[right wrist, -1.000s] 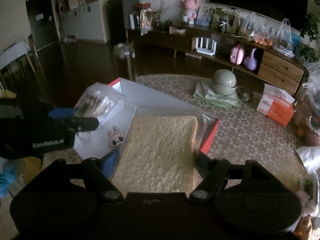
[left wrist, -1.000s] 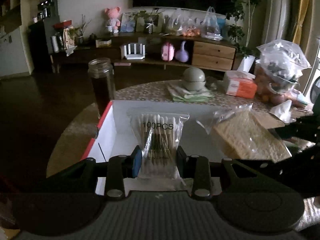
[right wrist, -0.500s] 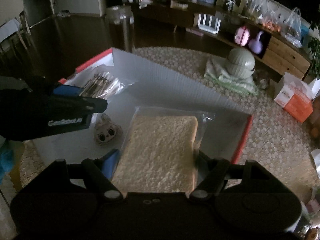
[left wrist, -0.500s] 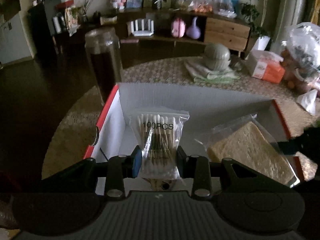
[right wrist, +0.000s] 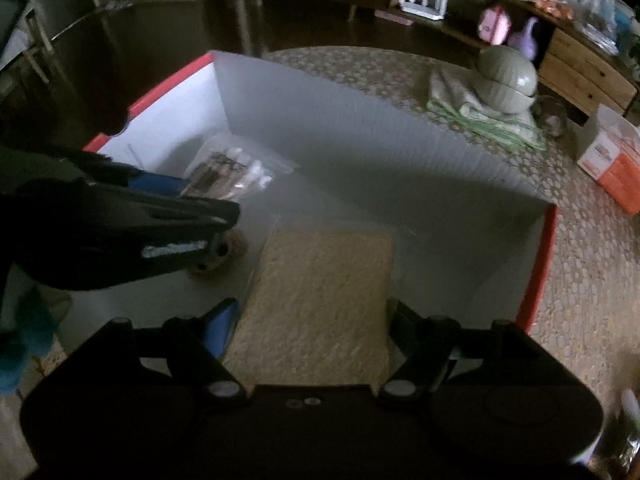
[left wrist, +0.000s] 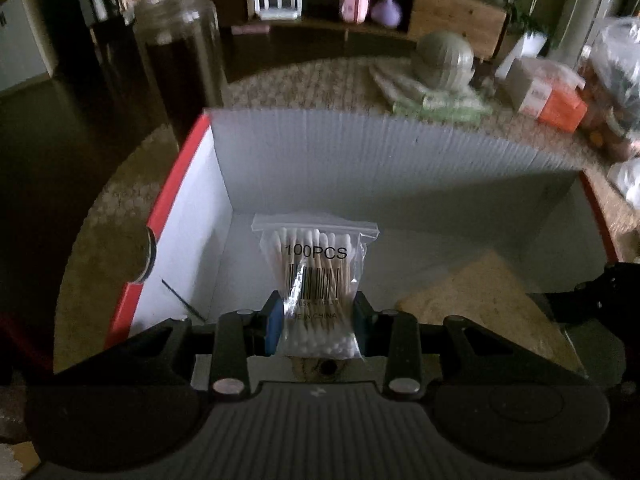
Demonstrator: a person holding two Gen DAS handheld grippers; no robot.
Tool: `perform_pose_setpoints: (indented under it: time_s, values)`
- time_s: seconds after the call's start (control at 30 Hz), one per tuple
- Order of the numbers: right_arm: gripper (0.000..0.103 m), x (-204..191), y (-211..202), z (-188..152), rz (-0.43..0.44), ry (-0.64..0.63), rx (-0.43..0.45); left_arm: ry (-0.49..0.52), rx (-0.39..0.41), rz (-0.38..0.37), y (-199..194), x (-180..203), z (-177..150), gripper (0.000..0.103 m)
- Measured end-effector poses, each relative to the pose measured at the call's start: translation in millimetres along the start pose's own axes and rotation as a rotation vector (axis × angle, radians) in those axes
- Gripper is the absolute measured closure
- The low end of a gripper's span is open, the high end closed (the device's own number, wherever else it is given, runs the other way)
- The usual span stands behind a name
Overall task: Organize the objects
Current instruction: 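Carry the swab bag with the left tool into the box while the right tool carries the bread there, then open both tools to release the swab bag and bread into the box, then move both tools back toward the remaining items on the table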
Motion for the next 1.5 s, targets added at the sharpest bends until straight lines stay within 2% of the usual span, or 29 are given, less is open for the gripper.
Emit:
perform_pose_setpoints:
  time_s: [0.07,0.27,0.5,0.53,0.6,0.63,0.67,1.1,1.5]
  values:
    - [0.024,-3,5,-4,-0.008,-0.023,-0.027,-0.002,-0.024,0.006,3,0,-1,0.068]
    - [0.025,-2,8,-1,-0.023,-0.023,-0.031,0.034,-0.062,0.016,6,6,0,0.068]
    - [0.020,-3,0,2,-0.027,-0.021,0.004,0.021,-0.066,0.026,6,6,-1,0.065]
    - [0.019,-3,-2,2,-0.028,-0.023,0.013,0.018,-0.058,0.037,4,5,-1,0.062]
    - [0.019,-2,-6,5,-0.030,-0.023,0.029,0.013,-0.036,0.049,0,4,0,0.049]
    - [0.019,-1,-10,5,-0.028,-0.018,0.037,0.014,-0.029,0.052,-1,4,1,0.038]
    - [0.019,1,-12,6,-0.023,-0.013,0.044,0.014,-0.019,0.057,-3,4,2,0.035]
    - [0.018,14,-75,-3,0.046,0.007,0.136,0.019,0.076,0.097,-52,13,10,0.035]
    - [0.015,31,-143,-25,0.122,0.031,0.224,0.099,0.217,0.086,-123,73,13,0.035]
Point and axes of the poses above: each gripper's, at about its wrist camera, not at the fingertips, and y roughly the way its jaws point, x to its right, z to its top, the point moved 10 cm from there along y, roughly the way its jaws point, and after that the axes turned 15 degrees about y, right-handed, at the moved point
